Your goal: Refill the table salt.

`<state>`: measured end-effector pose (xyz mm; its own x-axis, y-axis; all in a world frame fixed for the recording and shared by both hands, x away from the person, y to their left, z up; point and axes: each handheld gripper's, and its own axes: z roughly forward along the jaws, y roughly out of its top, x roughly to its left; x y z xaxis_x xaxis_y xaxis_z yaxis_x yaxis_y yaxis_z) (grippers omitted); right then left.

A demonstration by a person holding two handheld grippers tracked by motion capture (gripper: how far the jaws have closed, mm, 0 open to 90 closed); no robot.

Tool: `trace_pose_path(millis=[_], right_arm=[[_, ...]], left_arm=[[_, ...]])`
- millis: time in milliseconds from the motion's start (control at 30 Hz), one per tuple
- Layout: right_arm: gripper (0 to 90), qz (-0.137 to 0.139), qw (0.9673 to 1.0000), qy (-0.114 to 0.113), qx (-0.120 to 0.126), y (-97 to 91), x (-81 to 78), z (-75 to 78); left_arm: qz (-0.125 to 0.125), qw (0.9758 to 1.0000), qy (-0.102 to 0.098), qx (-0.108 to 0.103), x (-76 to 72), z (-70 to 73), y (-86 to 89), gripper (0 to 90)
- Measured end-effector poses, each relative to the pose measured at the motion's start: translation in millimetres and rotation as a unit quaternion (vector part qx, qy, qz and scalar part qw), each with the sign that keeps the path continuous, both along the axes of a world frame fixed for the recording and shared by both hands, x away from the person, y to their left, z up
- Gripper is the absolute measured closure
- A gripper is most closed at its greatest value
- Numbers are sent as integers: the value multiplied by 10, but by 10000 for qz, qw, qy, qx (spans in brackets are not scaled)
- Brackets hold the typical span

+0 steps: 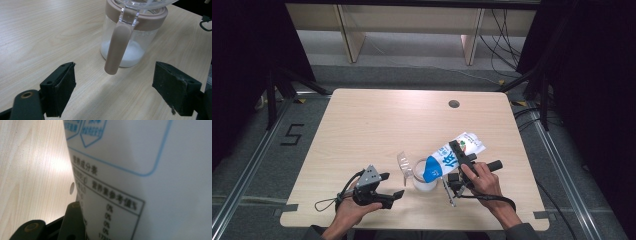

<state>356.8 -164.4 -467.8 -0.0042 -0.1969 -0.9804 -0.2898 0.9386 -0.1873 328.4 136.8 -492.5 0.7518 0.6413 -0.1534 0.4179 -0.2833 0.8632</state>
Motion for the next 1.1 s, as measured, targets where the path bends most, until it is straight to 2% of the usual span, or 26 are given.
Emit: trace_pose_path(millis=[67, 100, 333, 400, 433, 467, 567, 767, 867, 933, 1033, 1100], right_arm=[[598, 0, 10000, -19, 7, 7, -3, -4], [598, -25, 9999, -24, 98, 3, -8, -16], [599, -28, 10000, -26, 90, 2, -8, -17], [600, 110, 9998, -122, -83, 18, 8, 15], [600, 110, 9998, -122, -81, 17, 8, 14], [600, -55, 9999, 12, 139, 0, -9, -28], [601, -79, 9999, 54, 55, 4, -13, -19], [604, -106, 9999, 66, 57, 7, -19, -21], [605, -76, 9999, 54, -134, 4, -13, 0], [608, -74, 9999, 51, -129, 4, -13, 0], [611, -122, 9999, 54, 104, 7, -16, -32], [612, -121, 9999, 58, 103, 8, -17, -32]], left_arm=[[-11, 10000, 4, -9, 2, -1, 0, 177], [14, 10000, -5, -3, -1, 0, -1, 177], [3, 10000, 4, -4, 0, -1, -1, 177], [7, 10000, 4, -4, 0, -1, -2, 177], [5, 10000, 5, 3, 0, 0, -1, 177], [6, 10000, 17, 32, -1, 3, 1, 176], [9, 10000, 13, 9, -1, 2, -1, 177], [6, 10000, 1, -4, 0, 0, -1, 177], [6, 10000, 15, 30, -2, 4, 2, 177], [8, 10000, 0, -2, 0, 0, -1, 177], [3, 10000, 13, 29, -2, 3, 1, 177], [5, 10000, 12, 28, -1, 3, 1, 177]])
